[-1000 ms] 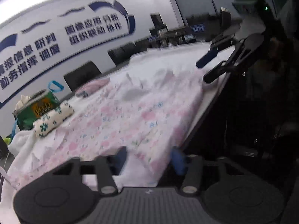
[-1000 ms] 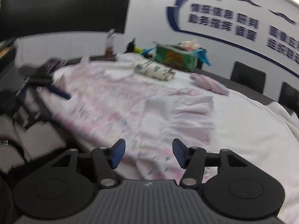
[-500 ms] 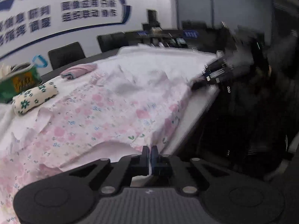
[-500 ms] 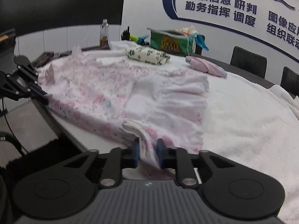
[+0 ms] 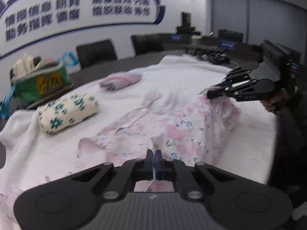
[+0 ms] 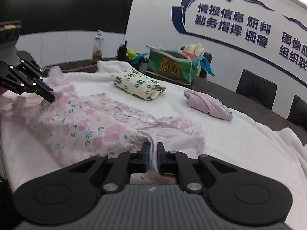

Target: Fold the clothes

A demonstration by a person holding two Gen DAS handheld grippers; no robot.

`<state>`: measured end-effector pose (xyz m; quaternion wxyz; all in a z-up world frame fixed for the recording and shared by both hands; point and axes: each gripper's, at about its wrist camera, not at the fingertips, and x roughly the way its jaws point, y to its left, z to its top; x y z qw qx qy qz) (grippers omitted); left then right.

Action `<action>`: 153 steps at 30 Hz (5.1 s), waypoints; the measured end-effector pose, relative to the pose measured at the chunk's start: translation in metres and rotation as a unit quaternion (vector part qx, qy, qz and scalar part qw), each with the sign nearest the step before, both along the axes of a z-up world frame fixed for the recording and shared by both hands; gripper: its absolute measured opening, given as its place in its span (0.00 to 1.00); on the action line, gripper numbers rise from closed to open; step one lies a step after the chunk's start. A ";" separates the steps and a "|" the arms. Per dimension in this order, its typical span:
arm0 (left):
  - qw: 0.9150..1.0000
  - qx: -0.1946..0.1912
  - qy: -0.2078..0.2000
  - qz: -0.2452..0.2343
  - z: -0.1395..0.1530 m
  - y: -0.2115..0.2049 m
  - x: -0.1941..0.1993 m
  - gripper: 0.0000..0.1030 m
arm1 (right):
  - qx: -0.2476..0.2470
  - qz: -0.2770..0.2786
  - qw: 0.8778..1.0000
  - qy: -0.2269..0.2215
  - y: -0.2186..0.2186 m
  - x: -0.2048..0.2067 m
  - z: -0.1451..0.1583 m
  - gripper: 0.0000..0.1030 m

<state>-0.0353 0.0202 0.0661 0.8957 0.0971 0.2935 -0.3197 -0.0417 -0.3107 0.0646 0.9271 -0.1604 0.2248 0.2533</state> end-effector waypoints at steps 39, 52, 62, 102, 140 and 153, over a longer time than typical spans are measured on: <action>0.985 -0.088 0.145 0.030 -0.044 0.057 -0.066 0.03 | -0.007 -0.023 0.998 0.050 -0.062 -0.132 -0.022 0.01; 0.999 -0.010 0.029 0.030 -0.002 -0.033 -0.044 0.30 | 0.073 -0.071 0.995 0.017 -0.066 -0.105 -0.021 0.38; 0.995 0.015 0.038 0.092 -0.047 -0.039 -0.019 0.39 | 0.094 -0.159 0.983 0.008 -0.085 -0.093 -0.035 0.44; 0.979 -0.079 0.157 0.107 -0.011 -0.027 0.158 0.49 | 0.017 -0.048 0.992 0.118 -0.037 0.114 0.011 0.61; 0.999 -0.049 0.018 0.014 -0.027 0.005 -0.069 0.13 | -0.131 0.067 0.989 0.023 -0.010 -0.120 -0.019 0.10; 0.999 -0.029 0.014 0.043 -0.061 -0.065 -0.034 0.23 | -0.134 0.116 0.984 -0.006 -0.015 -0.032 0.011 0.63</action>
